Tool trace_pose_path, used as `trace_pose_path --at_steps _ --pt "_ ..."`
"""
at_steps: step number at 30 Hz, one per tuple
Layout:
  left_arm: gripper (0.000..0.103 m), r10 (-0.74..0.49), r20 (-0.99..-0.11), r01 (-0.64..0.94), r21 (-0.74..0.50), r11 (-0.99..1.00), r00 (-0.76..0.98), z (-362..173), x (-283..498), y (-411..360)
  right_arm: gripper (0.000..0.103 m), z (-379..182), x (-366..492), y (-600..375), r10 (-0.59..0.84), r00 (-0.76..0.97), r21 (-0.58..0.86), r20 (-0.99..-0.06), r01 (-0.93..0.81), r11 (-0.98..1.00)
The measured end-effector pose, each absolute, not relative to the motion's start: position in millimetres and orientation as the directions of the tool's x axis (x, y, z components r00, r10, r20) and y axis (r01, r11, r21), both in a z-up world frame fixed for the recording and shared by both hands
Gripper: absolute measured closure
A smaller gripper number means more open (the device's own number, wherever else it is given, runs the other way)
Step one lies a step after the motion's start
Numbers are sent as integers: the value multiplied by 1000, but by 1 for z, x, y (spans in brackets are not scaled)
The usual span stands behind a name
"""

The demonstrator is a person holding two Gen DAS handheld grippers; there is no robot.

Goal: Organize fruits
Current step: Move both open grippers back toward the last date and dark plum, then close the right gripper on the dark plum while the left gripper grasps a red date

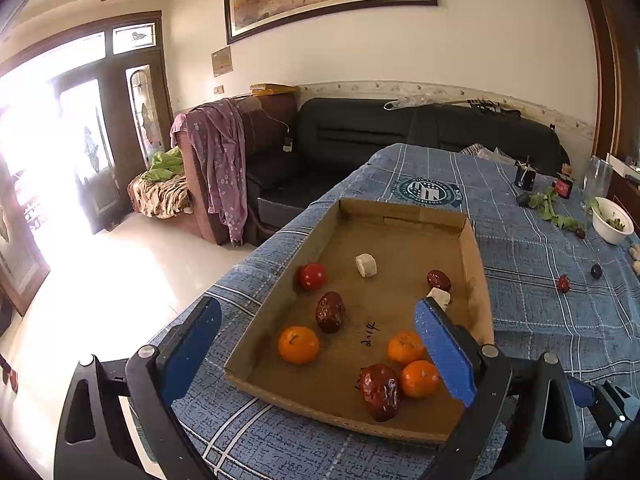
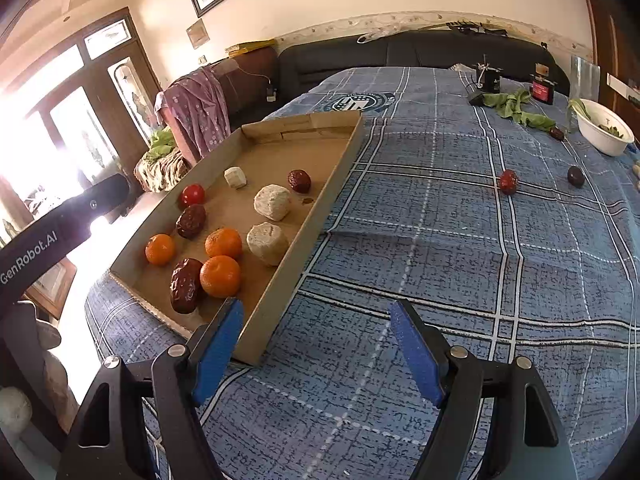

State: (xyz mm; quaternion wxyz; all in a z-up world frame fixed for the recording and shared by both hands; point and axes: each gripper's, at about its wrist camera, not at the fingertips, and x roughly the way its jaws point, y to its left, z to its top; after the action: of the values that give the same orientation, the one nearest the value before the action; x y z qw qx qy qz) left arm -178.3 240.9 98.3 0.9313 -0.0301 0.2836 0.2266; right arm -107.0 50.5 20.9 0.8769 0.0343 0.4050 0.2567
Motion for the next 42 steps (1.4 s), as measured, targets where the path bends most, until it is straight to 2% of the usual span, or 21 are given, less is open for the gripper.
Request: trace_pose_path --at_steps 14,20,25,33,37,42 --pt "6 370 -559 -411 58 910 742 100 -179 239 20 19 -110 49 476 531 268 -701 -423 866" --pt "6 273 -571 -347 -23 938 775 106 -180 236 20 30 -111 18 440 550 229 -710 -412 882" --pt "6 186 -573 -265 -57 962 798 106 -175 217 18 40 -97 -43 351 586 186 -730 -324 928" --pt "6 80 -601 -164 -86 983 795 97 -162 188 19 55 5 -132 120 682 61 -721 -110 992" --pt "6 72 -603 -151 -83 985 794 98 -161 185 31 35 63 -134 73 654 42 -753 -62 997" --pt "6 86 -620 -168 -74 983 780 100 -160 189 32 10 107 -131 62 616 56 -786 -28 998"
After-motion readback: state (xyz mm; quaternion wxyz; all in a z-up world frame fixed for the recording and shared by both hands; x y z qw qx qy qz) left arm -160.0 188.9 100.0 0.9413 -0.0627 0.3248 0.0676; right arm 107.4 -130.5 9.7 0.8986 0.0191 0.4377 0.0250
